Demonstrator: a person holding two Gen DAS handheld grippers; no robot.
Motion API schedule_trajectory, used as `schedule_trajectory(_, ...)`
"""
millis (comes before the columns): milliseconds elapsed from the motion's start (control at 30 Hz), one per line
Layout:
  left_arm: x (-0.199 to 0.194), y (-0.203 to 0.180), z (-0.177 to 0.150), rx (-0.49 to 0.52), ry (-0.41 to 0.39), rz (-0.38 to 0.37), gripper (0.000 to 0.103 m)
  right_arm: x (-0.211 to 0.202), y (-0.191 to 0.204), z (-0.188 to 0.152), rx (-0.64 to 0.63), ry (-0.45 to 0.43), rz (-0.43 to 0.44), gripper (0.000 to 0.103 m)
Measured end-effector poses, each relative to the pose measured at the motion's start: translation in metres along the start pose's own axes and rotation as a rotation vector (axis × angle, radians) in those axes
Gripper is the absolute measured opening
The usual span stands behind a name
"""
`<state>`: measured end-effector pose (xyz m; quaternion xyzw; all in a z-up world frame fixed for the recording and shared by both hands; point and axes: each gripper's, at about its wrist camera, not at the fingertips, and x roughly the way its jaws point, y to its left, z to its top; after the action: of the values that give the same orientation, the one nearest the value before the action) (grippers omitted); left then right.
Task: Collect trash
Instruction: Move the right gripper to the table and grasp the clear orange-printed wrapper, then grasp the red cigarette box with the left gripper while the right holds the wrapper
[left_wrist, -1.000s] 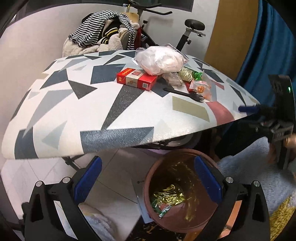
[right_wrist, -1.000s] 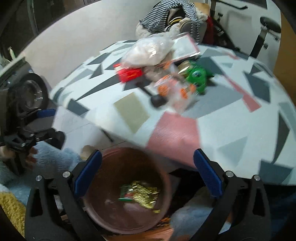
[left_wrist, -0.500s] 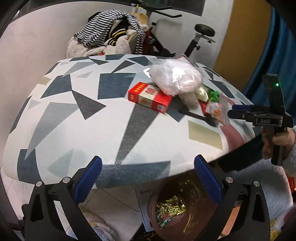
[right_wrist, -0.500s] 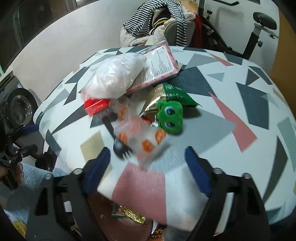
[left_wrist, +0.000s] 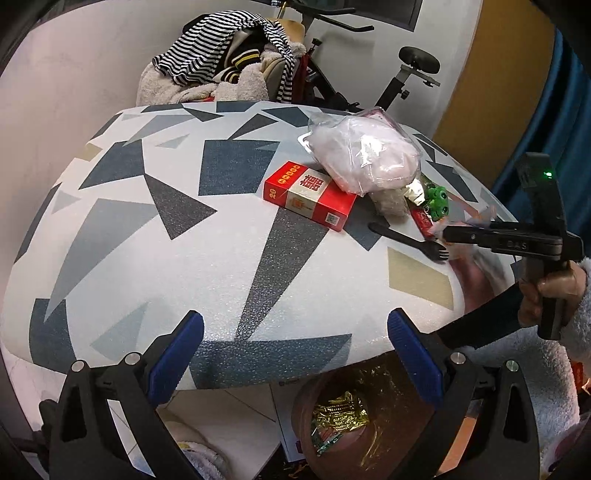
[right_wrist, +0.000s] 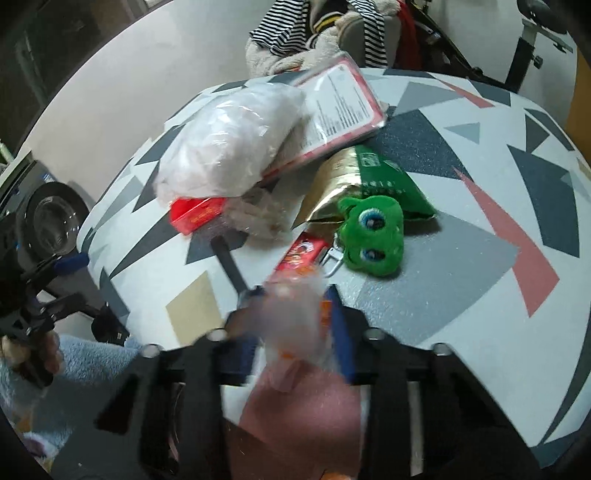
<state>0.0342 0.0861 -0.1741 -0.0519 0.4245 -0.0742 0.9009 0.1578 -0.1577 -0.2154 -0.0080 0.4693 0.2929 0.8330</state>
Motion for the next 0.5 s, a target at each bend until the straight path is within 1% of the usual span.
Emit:
schedule_trajectory(67,0.0,0.0,0.0,-0.003,0.0,-0.004,0.096,-0.008,0.002,-0.002,-0.001,-0.015,0.012,0.032)
schedule_trajectory(133,0.001,-0.002,0.002,-0.006,0.003,-0.011,0.091,-0.013,0.003,-0.003,-0.001,-0.03,0.017,0.031)
schedule_trajectory(267,0.002,-0.006,0.004,-0.008,0.007,-0.021,0.09,-0.025,0.008,-0.004,-0.009,-0.055,0.027,0.03)
schedule_trajectory(500,0.002,-0.009,0.005,-0.002,0.013,-0.031,0.088,-0.035,0.016,-0.007,-0.038,-0.073,0.023,0.029)
